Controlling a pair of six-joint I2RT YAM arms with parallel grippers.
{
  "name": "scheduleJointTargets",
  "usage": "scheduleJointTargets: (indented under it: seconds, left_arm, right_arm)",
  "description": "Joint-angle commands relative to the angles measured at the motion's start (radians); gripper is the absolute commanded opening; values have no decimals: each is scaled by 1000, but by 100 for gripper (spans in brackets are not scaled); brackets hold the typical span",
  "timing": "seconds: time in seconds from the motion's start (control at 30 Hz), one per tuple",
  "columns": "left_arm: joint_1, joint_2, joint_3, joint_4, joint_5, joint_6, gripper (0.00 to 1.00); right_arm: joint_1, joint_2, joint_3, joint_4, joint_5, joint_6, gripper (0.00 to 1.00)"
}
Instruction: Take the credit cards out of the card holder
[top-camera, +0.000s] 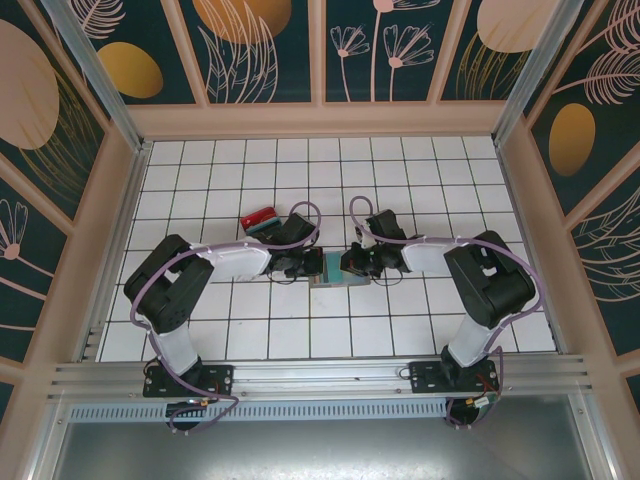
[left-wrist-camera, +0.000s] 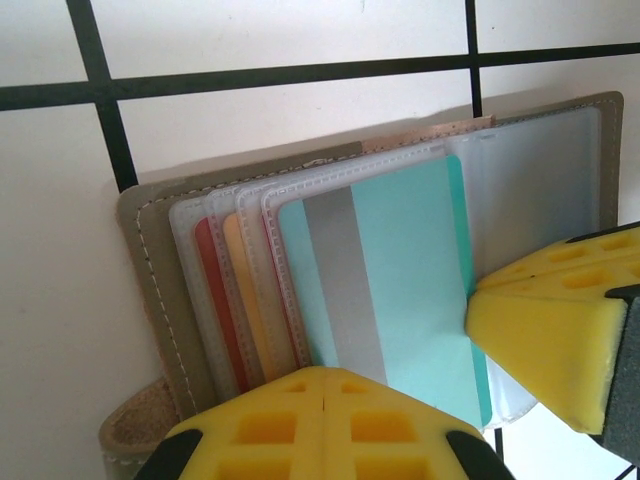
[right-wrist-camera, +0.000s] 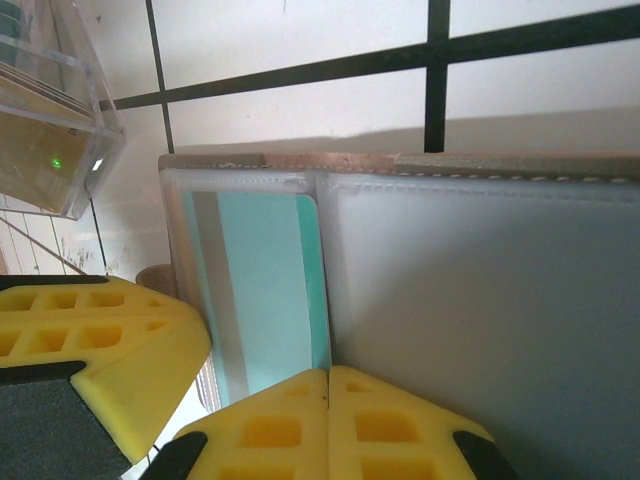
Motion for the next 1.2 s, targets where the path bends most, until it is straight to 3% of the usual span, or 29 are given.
scheduleJointTargets:
  seconds: [0.0, 0.83, 1.17]
  left_arm:
    - [0, 61, -3, -89, -67, 12, 0]
    - [-1, 66, -8, -114, -86, 12, 0]
    - [-1, 63, -8, -119, -91, 17, 0]
  right_arm:
    - [-12, -21, -22, -4, 18, -11, 0]
    - [-75, -80, -75, -34, 32, -36, 0]
    - [-175, -172, -114, -107, 10, -117, 0]
